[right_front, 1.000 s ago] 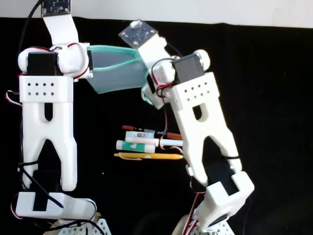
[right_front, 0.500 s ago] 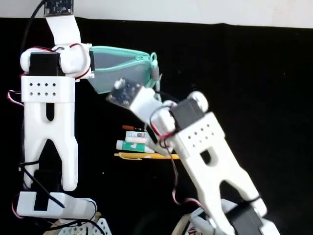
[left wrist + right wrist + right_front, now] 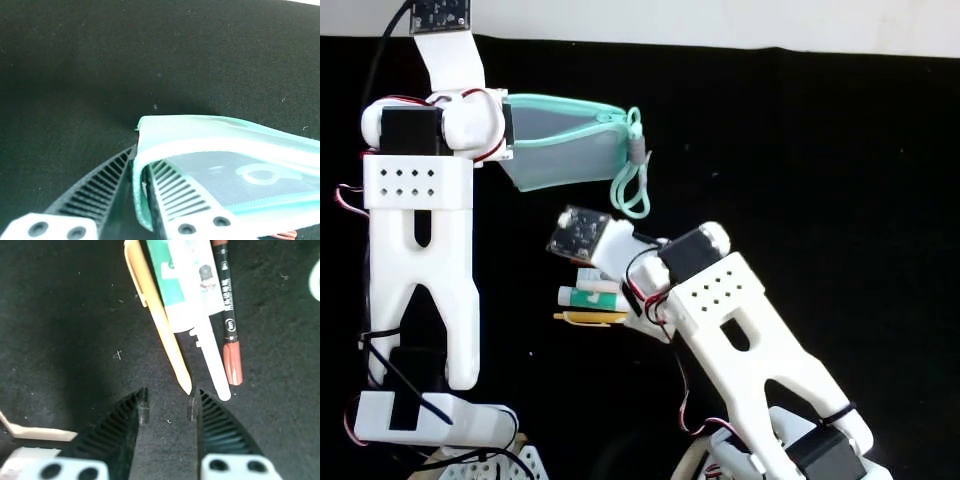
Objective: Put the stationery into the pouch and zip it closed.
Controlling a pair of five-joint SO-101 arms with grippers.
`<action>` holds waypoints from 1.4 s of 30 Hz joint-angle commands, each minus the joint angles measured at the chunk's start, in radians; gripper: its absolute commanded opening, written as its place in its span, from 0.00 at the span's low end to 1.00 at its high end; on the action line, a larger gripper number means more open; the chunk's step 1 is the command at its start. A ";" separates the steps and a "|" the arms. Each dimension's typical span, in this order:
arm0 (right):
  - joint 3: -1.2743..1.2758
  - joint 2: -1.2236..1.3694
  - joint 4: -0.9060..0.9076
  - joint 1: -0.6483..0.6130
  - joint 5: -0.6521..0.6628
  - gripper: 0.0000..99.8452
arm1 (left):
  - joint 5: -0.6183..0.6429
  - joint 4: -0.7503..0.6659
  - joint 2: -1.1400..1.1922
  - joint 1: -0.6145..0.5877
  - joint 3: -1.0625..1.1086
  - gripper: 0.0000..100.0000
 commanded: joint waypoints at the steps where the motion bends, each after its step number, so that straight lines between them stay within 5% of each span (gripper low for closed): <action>1: 0.042 -0.035 -0.065 -0.008 0.043 0.21 | -0.006 0.003 0.002 0.010 0.013 0.01; 18: 0.162 0.054 -0.357 -0.094 0.167 0.26 | -0.071 0.058 0.001 0.090 0.004 0.01; 42: -0.180 0.590 -0.479 -0.099 0.216 0.32 | -0.071 0.054 0.008 0.085 0.005 0.01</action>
